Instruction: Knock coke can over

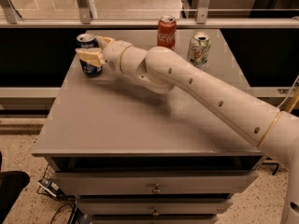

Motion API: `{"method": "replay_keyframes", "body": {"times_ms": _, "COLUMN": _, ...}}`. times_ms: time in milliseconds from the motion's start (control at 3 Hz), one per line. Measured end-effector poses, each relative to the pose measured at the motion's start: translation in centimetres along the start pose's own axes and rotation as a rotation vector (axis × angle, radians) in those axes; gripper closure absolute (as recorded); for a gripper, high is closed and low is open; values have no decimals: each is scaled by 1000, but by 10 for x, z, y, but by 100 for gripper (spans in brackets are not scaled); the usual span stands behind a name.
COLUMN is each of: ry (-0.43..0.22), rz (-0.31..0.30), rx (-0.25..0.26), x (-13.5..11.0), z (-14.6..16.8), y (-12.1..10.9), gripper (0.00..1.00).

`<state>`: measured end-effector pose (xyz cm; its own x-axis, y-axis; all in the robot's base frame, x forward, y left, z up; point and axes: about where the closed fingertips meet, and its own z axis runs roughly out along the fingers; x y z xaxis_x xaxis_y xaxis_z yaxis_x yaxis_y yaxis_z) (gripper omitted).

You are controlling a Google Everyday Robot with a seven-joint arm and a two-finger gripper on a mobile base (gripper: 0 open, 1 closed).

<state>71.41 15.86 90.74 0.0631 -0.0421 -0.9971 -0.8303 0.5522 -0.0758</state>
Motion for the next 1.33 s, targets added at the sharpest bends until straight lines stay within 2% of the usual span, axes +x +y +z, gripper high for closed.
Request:
{"method": "replay_keyframes", "body": {"times_ms": 333, "ry": -1, "rz": 0, "rx": -5, "x": -1, "z": 2, "y": 3, "gripper": 100}}
{"method": "replay_keyframes", "body": {"times_ms": 667, "ry": 4, "rz": -3, "rx": -5, "x": -2, "z": 2, "y": 3, "gripper": 100}}
{"method": "replay_keyframes", "body": {"times_ms": 1000, "ry": 36, "rz": -20, "rx": -8, "x": -10, "z": -1, "y": 2, "gripper": 100}}
{"method": "replay_keyframes", "body": {"times_ms": 1333, "ry": 104, "rz": -54, "rx": -22, "x": -21, "z": -5, "y": 1, "gripper": 100}}
